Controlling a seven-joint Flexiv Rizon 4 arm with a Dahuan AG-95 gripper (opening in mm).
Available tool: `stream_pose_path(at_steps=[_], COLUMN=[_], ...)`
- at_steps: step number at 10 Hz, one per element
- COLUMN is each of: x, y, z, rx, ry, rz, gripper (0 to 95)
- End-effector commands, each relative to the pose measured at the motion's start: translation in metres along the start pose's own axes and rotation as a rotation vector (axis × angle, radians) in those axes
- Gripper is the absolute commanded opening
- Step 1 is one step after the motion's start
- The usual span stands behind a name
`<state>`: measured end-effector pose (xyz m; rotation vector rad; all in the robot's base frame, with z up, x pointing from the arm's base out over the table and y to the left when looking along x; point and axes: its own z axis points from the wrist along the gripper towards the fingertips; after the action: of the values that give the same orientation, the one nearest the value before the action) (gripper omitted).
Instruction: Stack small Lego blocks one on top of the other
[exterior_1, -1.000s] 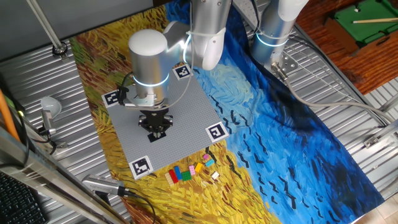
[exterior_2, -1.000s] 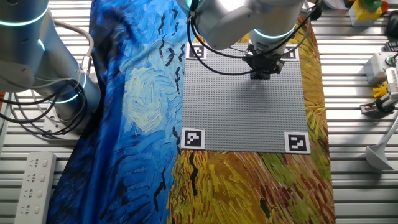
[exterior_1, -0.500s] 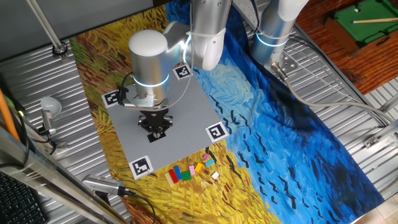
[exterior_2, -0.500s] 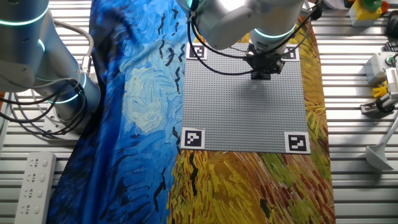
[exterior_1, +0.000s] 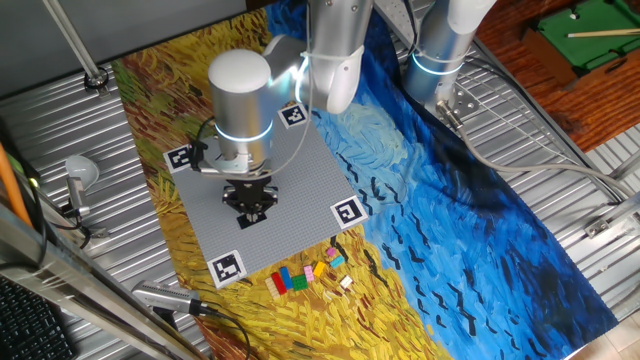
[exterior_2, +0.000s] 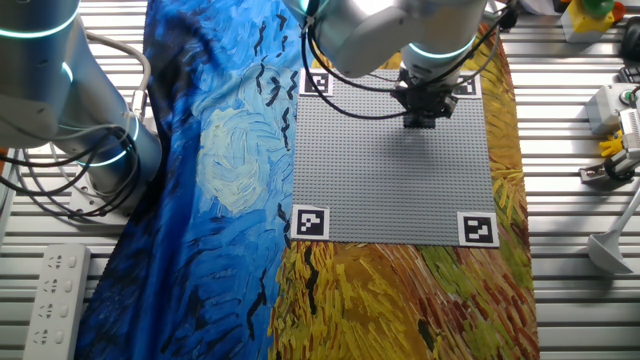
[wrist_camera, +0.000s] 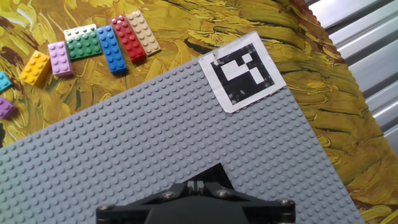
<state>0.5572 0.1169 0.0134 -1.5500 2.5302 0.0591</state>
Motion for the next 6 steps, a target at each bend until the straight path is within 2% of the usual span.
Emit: stream_pose_path(at_steps=[1, 6], x=[-0.0008, 0.0001], y=[0.0007, 0.0029], z=[0.0033, 0.0070], rx=[0.001, 0.005], ry=[0.004, 0.000], rz=[0.003, -0.006], gripper=[0.0, 0.0])
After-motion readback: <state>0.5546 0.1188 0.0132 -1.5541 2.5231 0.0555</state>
